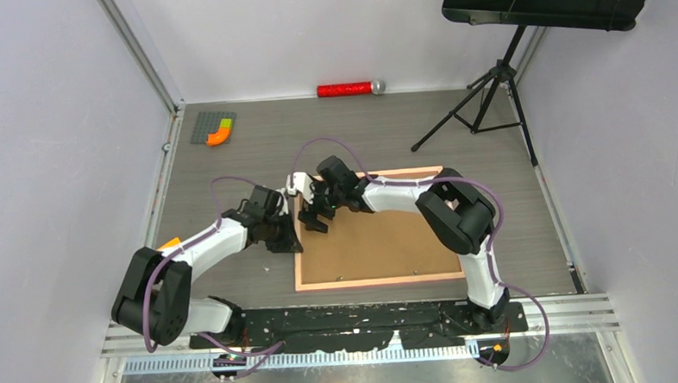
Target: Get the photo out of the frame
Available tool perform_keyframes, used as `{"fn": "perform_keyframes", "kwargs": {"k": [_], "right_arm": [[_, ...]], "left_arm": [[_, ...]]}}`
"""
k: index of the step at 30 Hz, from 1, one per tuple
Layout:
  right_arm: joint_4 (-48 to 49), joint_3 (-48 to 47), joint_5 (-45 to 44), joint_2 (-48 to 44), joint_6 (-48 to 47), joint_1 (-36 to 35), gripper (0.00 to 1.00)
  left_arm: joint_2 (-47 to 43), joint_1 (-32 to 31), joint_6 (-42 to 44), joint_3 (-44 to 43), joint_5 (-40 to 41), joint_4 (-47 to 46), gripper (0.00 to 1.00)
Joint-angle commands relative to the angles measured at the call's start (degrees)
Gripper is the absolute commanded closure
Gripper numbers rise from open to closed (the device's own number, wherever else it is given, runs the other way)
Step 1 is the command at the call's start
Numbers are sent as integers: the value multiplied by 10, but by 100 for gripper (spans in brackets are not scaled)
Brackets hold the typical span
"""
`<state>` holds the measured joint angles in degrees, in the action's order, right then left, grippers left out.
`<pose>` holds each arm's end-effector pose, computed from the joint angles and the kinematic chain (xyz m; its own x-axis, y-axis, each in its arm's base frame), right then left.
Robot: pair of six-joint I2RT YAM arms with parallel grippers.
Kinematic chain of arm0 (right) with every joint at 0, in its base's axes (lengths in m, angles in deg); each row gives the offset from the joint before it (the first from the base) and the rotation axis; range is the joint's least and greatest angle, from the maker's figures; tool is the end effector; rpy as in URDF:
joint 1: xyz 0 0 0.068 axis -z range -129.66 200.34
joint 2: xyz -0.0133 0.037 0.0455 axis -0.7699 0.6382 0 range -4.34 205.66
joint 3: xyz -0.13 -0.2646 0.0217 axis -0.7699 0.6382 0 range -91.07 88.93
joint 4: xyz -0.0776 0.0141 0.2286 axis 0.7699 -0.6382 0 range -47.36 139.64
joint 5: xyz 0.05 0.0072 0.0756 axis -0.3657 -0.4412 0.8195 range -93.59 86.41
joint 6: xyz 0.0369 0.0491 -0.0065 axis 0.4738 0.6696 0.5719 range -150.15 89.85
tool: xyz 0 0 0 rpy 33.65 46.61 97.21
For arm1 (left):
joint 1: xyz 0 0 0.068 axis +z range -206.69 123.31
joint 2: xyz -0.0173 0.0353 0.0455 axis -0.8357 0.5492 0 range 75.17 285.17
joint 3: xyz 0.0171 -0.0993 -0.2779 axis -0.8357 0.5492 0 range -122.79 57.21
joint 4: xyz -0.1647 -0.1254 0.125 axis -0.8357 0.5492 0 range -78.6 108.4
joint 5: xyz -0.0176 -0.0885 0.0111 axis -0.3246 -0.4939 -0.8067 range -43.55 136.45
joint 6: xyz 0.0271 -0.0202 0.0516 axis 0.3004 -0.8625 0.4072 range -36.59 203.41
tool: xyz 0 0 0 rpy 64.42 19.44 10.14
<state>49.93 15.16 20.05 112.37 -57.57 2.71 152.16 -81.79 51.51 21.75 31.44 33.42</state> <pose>0.2827 0.3376 0.1827 -0.0020 -0.6282 -0.7780 -0.9874 0.1241 -0.0977 0.1902 -0.1025 0.1835 -0.9600 -0.1139 -0.2557 0.0081 0.9017 -0.4322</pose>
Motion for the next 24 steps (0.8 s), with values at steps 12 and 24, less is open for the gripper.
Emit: {"fn": "perform_keyframes", "kwargs": {"k": [12, 24], "right_arm": [[-9, -89, -139, 88, 134, -22, 60], [-29, -93, -325, 78, 327, -20, 73]], "left_arm": [[28, -8, 13, 17, -39, 15, 100], [23, -8, -15, 27, -35, 16, 100]]}}
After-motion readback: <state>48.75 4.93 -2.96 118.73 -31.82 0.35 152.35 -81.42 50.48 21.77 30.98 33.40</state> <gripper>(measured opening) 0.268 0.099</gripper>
